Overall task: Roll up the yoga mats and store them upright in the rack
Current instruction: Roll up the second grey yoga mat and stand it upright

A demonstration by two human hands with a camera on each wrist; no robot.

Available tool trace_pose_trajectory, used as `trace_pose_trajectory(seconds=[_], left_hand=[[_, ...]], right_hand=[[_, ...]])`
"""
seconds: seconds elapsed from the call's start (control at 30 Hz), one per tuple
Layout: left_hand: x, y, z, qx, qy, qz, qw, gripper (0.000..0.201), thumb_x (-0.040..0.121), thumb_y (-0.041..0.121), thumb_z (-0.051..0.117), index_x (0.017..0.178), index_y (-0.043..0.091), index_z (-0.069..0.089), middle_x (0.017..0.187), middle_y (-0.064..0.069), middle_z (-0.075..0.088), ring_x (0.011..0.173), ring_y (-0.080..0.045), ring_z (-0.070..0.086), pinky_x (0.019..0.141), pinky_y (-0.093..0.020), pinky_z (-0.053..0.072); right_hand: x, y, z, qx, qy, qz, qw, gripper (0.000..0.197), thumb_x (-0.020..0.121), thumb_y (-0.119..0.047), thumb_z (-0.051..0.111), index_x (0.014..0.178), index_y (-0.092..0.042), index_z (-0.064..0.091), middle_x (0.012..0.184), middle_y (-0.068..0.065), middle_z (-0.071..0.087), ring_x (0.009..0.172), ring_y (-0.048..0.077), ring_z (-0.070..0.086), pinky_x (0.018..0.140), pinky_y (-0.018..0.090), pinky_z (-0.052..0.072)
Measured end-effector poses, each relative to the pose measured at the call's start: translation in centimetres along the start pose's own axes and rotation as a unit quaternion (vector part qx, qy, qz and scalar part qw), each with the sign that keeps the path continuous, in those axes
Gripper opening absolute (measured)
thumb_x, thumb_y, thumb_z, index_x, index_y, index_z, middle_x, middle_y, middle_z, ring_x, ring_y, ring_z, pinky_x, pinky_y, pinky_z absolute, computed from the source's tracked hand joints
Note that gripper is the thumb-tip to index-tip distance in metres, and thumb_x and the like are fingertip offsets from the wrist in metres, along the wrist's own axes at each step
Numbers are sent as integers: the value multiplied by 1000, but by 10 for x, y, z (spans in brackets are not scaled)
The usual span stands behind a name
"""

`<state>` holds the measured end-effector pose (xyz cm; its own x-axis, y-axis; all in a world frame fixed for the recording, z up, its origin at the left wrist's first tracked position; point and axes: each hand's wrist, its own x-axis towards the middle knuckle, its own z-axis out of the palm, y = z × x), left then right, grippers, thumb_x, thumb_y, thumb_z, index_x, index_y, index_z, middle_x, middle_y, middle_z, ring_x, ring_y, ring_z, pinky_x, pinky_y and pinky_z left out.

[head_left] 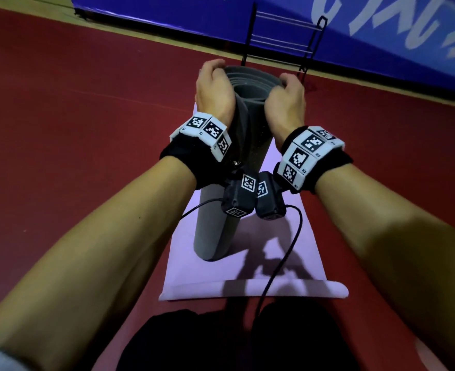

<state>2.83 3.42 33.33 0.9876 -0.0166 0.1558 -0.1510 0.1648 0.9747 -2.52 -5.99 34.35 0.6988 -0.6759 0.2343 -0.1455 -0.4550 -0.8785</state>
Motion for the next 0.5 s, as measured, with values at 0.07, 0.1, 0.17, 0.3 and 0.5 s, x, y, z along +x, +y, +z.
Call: trace_pose_trajectory(seconds=[0.07,0.1,0.17,0.3,0.5], left_hand=[[1,-4,2,3,5,8,1000,33,96,12,37,113,19,64,118,-1,64,108,-15,61,101,-39,48],[0,-9,3,5,5,6,1000,34,96,13,36,115,18,64,118,-1,64,108,-16,61,101,-39,48],[-4,-21,2,0,-12,9,1000,36,98,20,35,118,15,64,118,-2,66,110,-18,61,101,-42,48],[-14,-29,8,6,-38,13,999,43,94,32,32,118,16,64,116,-3,68,110,-21,61,99,-44,48],[-11,-20,9,12,-65,-1,998,24,94,27,54,114,14,61,106,0,67,100,-16,63,95,-36,51]], right_hand=[[2,2,2,15,11,0,1000,48,96,-9,36,142,-9,50,139,8,56,127,23,52,107,33,42],[3,5,3,18,12,3,1000,46,97,-10,35,140,-9,52,134,6,58,123,21,54,105,33,44],[3,14,3,25,10,6,1000,37,100,-13,33,127,-10,57,119,0,57,108,16,53,94,25,41],[5,25,-7,19,15,11,1000,33,104,-14,32,126,-11,56,108,-3,53,98,12,49,79,19,34],[7,20,-16,32,-13,30,999,22,105,-20,36,116,-16,55,103,-4,58,86,7,54,70,24,45]])
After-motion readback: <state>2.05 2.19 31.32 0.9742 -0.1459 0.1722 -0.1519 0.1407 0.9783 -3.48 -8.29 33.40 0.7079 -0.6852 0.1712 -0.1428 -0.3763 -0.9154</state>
